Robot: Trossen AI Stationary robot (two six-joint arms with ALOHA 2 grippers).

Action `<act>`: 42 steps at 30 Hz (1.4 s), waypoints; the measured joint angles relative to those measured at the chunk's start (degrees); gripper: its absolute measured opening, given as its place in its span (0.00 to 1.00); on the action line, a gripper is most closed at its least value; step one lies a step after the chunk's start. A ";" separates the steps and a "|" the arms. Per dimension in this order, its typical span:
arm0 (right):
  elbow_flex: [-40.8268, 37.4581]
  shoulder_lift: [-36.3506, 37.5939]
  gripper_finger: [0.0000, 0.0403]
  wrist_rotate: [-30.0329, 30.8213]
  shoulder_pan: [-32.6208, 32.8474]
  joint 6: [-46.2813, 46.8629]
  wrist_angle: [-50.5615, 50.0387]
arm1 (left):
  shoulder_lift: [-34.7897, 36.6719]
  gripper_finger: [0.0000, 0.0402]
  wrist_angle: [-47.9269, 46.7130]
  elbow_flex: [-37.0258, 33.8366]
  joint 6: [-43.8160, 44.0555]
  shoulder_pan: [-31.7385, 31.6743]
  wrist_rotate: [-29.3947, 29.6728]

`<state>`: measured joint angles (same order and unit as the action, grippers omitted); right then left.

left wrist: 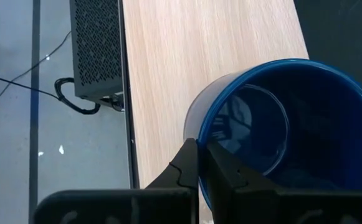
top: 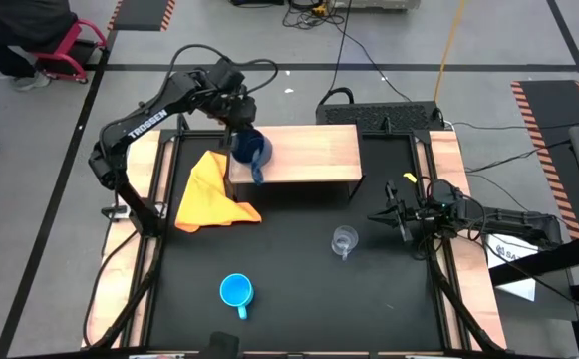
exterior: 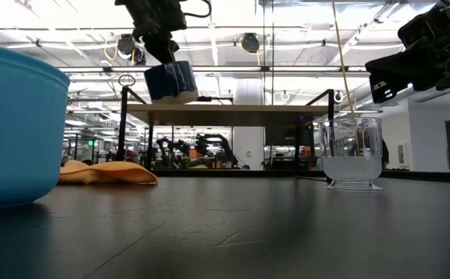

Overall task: Stack small to large cups/mugs on shelf
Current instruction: Put the dark blue mug on the shelf

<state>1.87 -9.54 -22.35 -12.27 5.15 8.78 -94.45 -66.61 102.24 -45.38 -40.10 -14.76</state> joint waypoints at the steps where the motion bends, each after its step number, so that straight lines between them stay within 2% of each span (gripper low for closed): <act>1: 0.00 0.00 0.00 0.00 0.00 0.00 0.00 | 0.00 0.02 0.00 0.00 0.03 0.00 -0.02; 22: 0.00 -0.01 0.00 0.00 0.00 -0.88 0.00 | 0.00 0.02 -0.66 0.07 2.59 0.00 -0.15; 42: 0.00 -0.02 0.00 0.00 -0.02 -1.43 0.00 | -2.59 0.02 -2.33 0.33 -0.30 0.87 1.93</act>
<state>1.87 -9.56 -22.35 -12.29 3.72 8.78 -97.05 -68.94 102.56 -45.68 -39.22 -12.84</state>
